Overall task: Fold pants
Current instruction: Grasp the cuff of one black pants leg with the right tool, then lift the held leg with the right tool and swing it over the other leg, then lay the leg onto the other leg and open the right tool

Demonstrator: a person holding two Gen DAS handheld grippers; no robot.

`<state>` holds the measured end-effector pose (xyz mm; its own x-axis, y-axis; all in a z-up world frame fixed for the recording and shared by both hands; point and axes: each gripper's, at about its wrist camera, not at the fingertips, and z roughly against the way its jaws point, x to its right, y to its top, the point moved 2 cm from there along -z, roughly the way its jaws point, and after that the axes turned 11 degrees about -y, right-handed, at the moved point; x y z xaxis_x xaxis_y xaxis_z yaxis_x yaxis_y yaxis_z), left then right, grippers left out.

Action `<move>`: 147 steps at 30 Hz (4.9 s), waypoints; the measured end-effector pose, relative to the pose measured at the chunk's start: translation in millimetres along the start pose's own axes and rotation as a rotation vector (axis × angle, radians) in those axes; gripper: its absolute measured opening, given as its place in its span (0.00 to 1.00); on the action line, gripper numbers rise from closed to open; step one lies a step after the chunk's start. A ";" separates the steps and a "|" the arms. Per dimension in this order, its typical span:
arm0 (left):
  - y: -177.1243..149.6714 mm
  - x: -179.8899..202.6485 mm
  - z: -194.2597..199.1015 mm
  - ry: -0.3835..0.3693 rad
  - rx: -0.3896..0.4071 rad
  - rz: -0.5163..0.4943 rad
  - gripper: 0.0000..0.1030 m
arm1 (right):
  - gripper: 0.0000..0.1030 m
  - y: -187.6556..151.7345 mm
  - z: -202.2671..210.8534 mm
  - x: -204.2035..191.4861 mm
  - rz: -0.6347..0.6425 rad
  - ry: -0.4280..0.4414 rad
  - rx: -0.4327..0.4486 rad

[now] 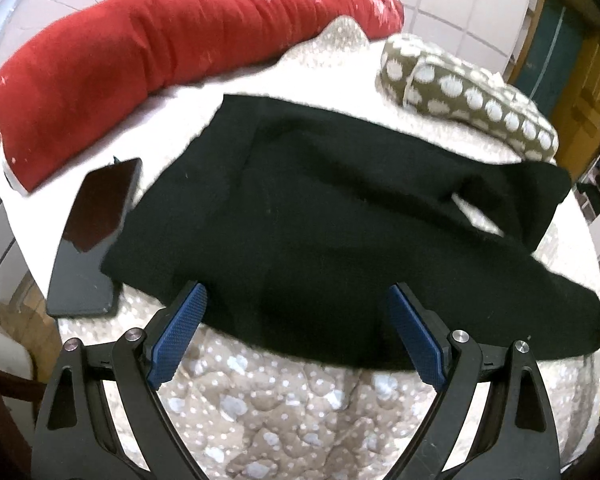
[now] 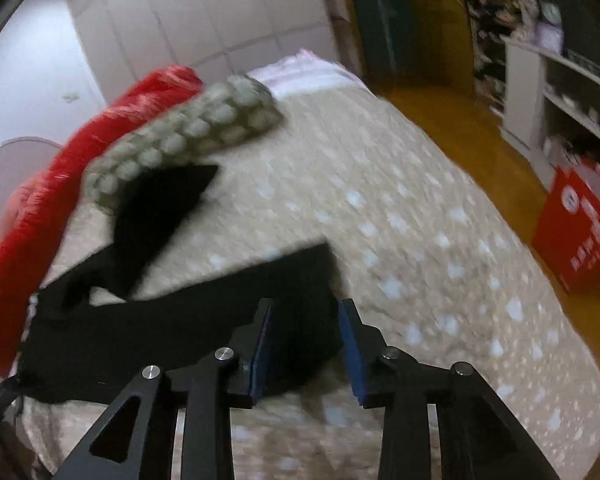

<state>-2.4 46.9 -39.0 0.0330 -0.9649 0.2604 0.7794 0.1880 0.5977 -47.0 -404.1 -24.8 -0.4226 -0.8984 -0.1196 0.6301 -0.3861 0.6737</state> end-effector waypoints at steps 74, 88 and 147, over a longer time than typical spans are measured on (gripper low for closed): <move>50.2 -59.8 26.0 0.140 0.135 0.082 0.89 | 0.42 -52.9 24.4 -273.7 0.565 0.657 -0.025; 28.5 -65.7 -27.4 0.195 0.003 0.050 0.89 | 0.08 1.5 -70.9 -300.2 0.474 0.515 -0.175; 3.1 49.4 -23.8 0.032 -0.015 -0.159 0.89 | 0.21 -0.2 21.2 -18.9 0.052 0.201 0.030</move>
<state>16.6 -4.5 -42.3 -0.0712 -0.9877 0.1390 0.7856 0.0303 0.6180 -53.0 -382.6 -7.2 -0.2494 -0.9419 -0.2250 0.6270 -0.3342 0.7037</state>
